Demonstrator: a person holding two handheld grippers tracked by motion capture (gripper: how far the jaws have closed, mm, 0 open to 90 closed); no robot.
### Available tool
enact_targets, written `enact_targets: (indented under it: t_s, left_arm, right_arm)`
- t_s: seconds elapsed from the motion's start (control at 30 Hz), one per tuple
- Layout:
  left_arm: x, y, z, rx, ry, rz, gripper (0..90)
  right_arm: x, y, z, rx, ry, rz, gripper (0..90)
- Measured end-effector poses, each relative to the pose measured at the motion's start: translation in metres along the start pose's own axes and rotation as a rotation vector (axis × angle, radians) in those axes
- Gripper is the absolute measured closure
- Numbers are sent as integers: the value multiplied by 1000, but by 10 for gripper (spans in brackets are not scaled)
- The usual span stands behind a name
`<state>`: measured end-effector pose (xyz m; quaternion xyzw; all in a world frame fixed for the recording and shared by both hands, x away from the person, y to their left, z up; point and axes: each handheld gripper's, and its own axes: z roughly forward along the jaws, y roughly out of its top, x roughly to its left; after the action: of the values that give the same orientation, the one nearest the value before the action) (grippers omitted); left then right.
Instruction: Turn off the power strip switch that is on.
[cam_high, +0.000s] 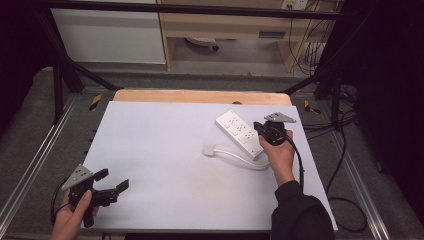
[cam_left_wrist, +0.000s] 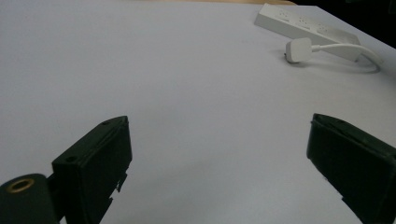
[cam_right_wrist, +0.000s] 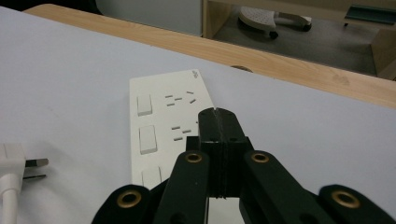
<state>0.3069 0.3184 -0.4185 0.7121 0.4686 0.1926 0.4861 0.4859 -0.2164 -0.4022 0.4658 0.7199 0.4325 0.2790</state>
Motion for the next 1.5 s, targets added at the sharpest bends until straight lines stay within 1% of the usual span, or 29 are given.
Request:
enact_targets:
  t_s: [0.07, 0.13, 0.23, 0.3, 0.4, 0.47, 0.6, 0.67, 0.73, 0.83, 0.9, 1.0, 1.07, 1.2, 1.33, 1.43, 1.5]
  left_arm:
    - [-1, 1, 1, 7, 0, 8, 66]
    - [-3, 2, 2, 3, -6, 20, 65]
    - [-5, 5, 8, 6, -5, 26, 60]
    - [-6, 6, 12, 20, -8, 34, 63]
    - [-6, 5, 11, 17, -19, 36, 63]
    - [-5, 5, 9, 11, -20, 38, 64]
    - [-4, 6, 8, 4, -23, 32, 63]
    - [-4, 6, 9, 8, -26, 29, 63]
    - [-3, 6, 10, 12, -24, 24, 64]
    - [-4, 6, 9, 8, -28, 30, 66]
    - [-5, 6, 8, 8, -29, 35, 66]
    - [-4, 6, 9, 11, -30, 32, 66]
    - [-4, 6, 9, 11, -30, 31, 66]
    - [-4, 6, 8, 9, -34, 37, 66]
    - [-5, 6, 9, 8, -34, 39, 66]
    - [-5, 6, 8, 10, -34, 41, 66]
    - [-5, 6, 8, 9, -32, 40, 66]
  right_arm:
    - [3, -1, 3, 7, 4, -5, 900]
    - [6, -3, 7, 24, 10, 5, 900]
    - [10, -6, 11, 35, 21, 3, 900]
    - [12, -7, 13, 38, 27, 3, 900]
    - [15, -5, 15, 36, 40, 15, 900]
    - [17, -4, 17, 43, 38, -1, 900]
    - [20, -2, 22, 68, 37, -14, 900]
    - [20, -2, 24, 87, 33, -15, 900]
    - [17, -4, 24, 91, 43, 28, 900]
    - [16, -5, 25, 108, 34, 26, 900]
    - [16, -6, 26, 110, 39, 31, 900]
    - [18, -7, 29, 118, 38, 28, 900]
    - [19, -7, 31, 130, 26, 1, 900]
    - [17, -9, 35, 145, 35, 10, 900]
    - [19, -9, 34, 155, 28, -21, 900]
    - [18, -9, 32, 157, 32, -16, 900]
    - [19, -10, 32, 165, 45, -9, 900]
